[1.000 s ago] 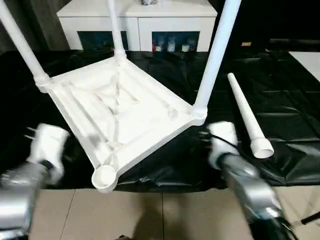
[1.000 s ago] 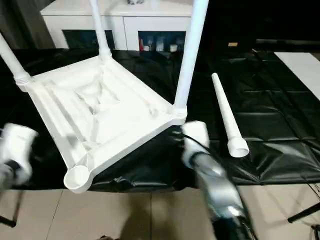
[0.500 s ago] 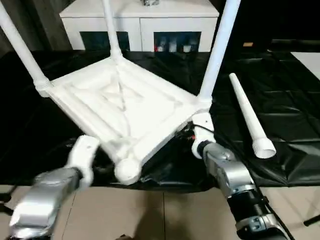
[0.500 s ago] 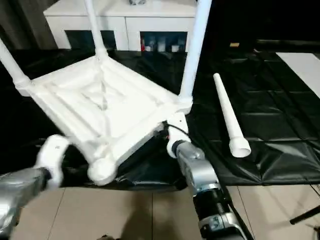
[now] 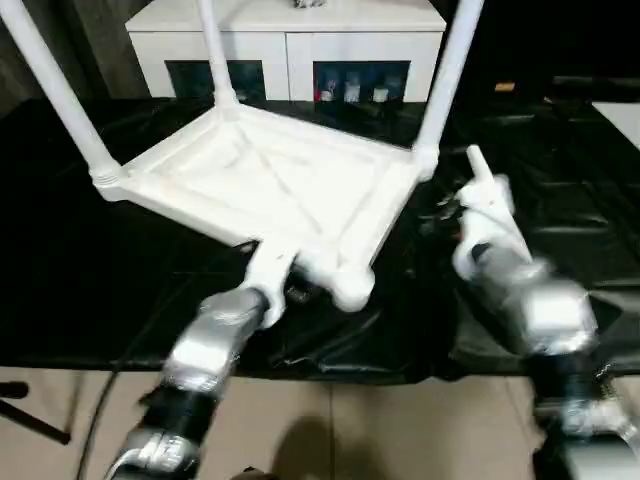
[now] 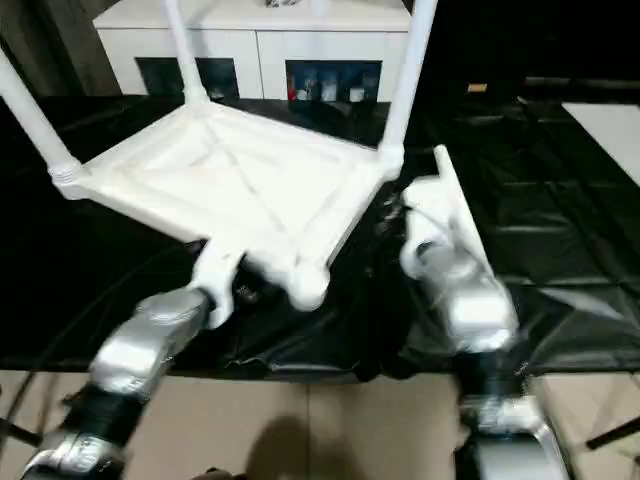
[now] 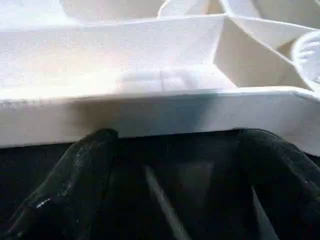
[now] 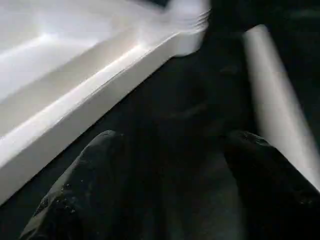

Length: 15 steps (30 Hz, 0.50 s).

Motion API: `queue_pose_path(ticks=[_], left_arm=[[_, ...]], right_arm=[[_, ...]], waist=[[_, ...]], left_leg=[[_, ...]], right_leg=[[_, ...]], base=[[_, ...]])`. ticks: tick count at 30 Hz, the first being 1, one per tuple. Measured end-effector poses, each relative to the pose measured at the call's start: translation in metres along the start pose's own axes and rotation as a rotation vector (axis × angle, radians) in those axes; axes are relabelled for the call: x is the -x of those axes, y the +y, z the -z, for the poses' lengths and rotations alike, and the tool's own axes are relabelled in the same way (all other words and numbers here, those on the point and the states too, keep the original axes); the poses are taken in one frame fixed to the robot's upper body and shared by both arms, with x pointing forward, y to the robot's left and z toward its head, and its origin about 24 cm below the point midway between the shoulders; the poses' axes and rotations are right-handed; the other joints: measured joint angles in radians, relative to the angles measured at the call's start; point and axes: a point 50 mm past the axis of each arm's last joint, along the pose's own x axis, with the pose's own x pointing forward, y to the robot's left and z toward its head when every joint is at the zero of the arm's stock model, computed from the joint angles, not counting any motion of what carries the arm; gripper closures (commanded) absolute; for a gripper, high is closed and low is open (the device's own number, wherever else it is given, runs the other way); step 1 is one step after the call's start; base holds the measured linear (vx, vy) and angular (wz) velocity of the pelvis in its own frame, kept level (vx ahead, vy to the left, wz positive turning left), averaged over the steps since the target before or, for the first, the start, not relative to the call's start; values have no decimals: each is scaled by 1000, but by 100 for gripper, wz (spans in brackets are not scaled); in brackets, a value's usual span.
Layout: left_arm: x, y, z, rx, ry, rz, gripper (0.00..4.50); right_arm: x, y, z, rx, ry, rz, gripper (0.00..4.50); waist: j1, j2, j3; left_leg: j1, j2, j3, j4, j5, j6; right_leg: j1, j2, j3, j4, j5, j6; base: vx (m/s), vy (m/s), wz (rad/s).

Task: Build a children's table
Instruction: Rotate table base, then pick table leg

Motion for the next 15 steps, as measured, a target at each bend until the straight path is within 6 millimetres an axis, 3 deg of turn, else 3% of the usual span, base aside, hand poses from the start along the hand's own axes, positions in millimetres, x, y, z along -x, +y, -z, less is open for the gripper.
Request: queue_pose_path(ticks=[6,8,12,15], left_arm=[[-3,3,-14,-54,-91,-10,1],[0,2,-20,-74,-132,28,0],[29,-20,-33,-180,-238,323,0],[48,-28,-31,-208,-227,483,0]], right_arm=[[-1,-42,-11,38,120,96,84],[-1,-50,-8,31,185,97,50],[-6,-68,1,14,341,44,44],[-9,-68,14,-19,423,-9,44]], waist=[[-7,7,-1],[-7,8,-1],[-8,12,-2],[-13,12,-2]], left_leg=[[0,0,-1,2,0,0],[0,1,0,3,0,0],[0,2,0,4,0,1],[1,3,0,4,0,1]], right_leg=[[1,0,-1,1,1,-1],[1,0,-1,1,1,-1],[1,0,-2,1,0,-3],[0,0,-2,3,0,-3]], base=[[0,0,0],[0,0,0],[0,0,0],[0,0,0]])
